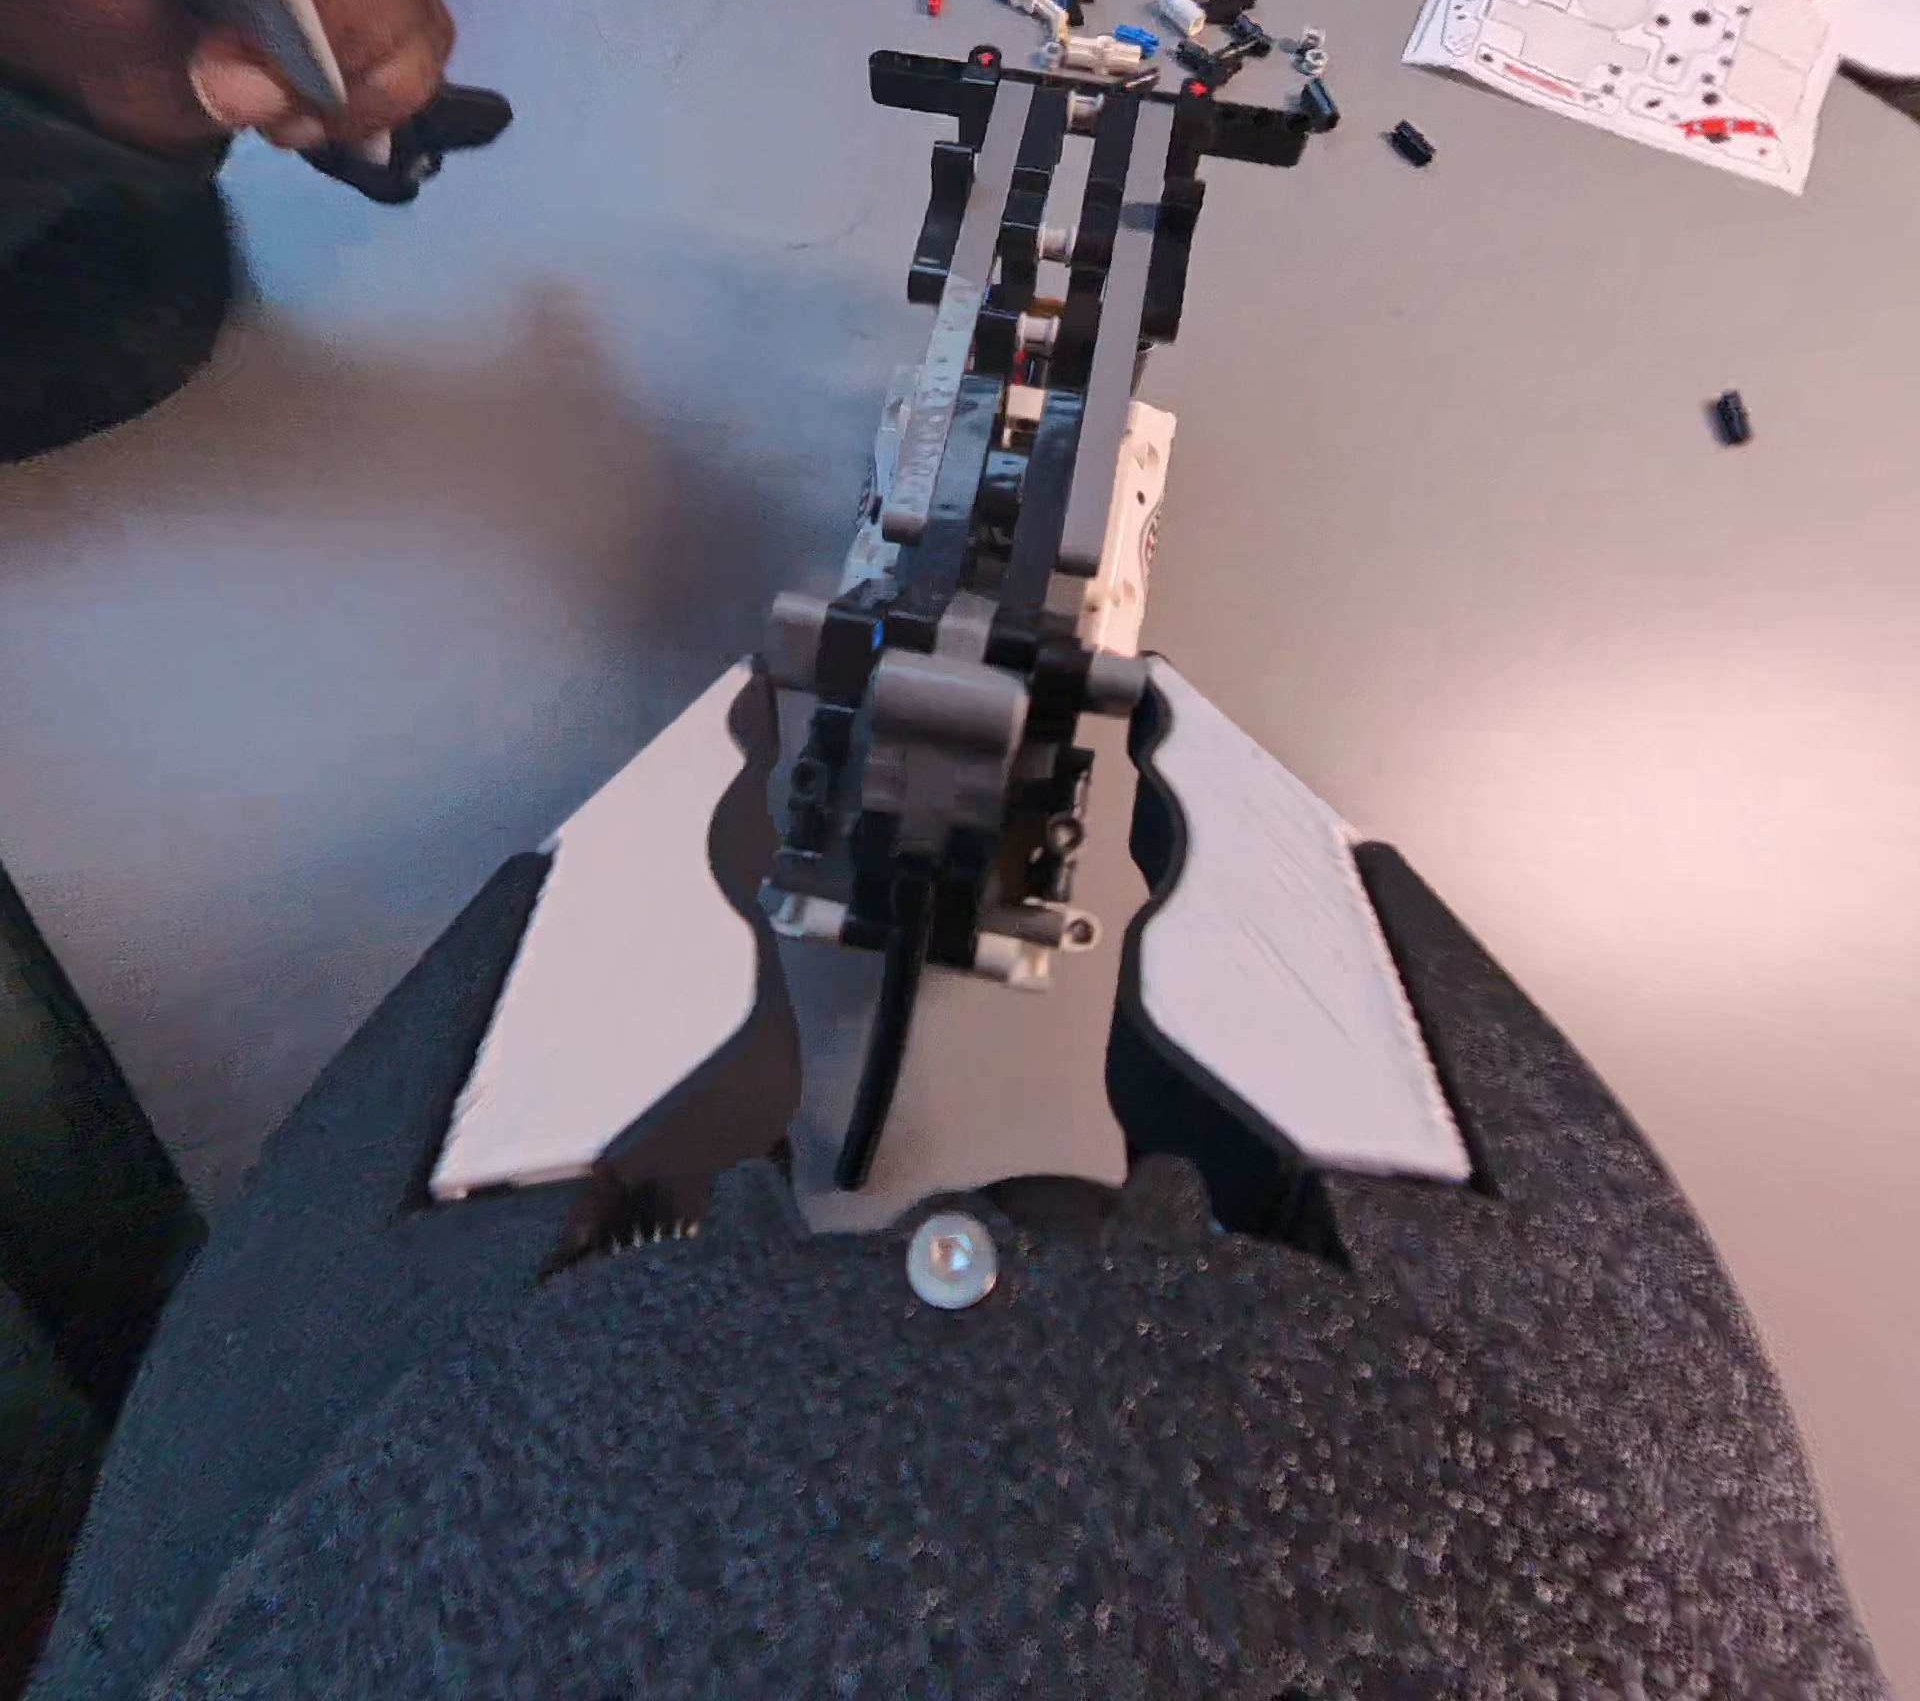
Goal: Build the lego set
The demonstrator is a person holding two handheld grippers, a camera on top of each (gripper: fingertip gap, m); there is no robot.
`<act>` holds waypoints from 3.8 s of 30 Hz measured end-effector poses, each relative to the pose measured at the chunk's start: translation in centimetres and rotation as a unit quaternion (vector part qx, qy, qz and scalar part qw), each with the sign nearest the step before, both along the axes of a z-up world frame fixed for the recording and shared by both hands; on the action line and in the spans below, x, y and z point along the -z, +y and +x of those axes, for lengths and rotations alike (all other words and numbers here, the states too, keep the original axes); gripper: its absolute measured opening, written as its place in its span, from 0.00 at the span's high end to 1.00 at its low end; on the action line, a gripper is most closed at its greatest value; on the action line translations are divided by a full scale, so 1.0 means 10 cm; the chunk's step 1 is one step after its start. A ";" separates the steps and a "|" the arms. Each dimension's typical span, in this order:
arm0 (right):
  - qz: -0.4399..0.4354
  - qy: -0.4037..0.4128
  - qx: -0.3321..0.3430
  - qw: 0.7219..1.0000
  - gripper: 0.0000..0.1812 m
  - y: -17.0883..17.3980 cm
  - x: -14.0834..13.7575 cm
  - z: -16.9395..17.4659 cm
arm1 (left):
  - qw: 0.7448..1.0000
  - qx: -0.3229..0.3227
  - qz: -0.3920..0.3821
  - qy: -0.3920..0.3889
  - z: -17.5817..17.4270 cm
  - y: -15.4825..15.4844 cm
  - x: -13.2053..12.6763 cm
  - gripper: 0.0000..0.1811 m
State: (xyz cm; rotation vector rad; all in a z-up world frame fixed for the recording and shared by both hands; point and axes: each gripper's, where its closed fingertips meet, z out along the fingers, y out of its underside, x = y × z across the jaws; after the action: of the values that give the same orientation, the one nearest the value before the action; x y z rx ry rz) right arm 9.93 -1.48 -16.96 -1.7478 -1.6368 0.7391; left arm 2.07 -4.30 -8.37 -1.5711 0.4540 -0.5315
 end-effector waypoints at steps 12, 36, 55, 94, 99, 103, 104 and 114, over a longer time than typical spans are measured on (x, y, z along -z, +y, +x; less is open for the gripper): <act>0.055 -0.164 -0.364 0.915 0.64 0.64 0.15 -0.45 | 0.989 -0.150 0.016 -0.003 -0.80 0.12 0.01 0.67; 0.064 0.126 -0.251 0.957 0.63 1.41 -1.38 -0.57 | 0.975 -0.223 -0.008 -0.001 -1.19 0.22 0.17 0.71; 0.262 0.277 0.101 0.919 0.97 3.32 -2.07 -3.08 | 0.974 -0.219 -0.045 0.027 -1.16 0.27 0.42 0.73; -0.045 0.347 -0.030 0.936 0.94 0.58 -0.87 -0.67 | 0.896 -0.347 -0.247 0.122 -2.03 0.05 1.10 0.85; 0.007 0.377 -0.056 0.924 0.97 0.47 -0.99 -0.60 | 0.880 -0.346 -0.284 0.157 -2.15 -0.04 1.22 0.90; 0.042 0.368 -0.058 0.927 0.97 0.48 -0.99 -0.56 | 0.880 -0.335 -0.297 0.159 -2.13 -0.13 1.21 0.86; 0.040 0.367 -0.055 0.928 0.97 0.50 -0.98 -0.55 | 0.883 -0.324 -0.301 0.157 -2.09 -0.16 1.21 0.85; 0.013 0.360 -0.052 0.932 0.97 0.51 -0.94 -0.56 | 0.868 -0.333 -0.334 0.156 -2.15 -0.15 1.41 0.85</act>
State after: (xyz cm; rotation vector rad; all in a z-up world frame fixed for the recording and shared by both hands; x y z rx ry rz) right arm 4.35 3.66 -7.59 -1.1575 -1.2127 1.2231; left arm -19.40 -5.80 -22.48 -2.3512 -0.0846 0.1411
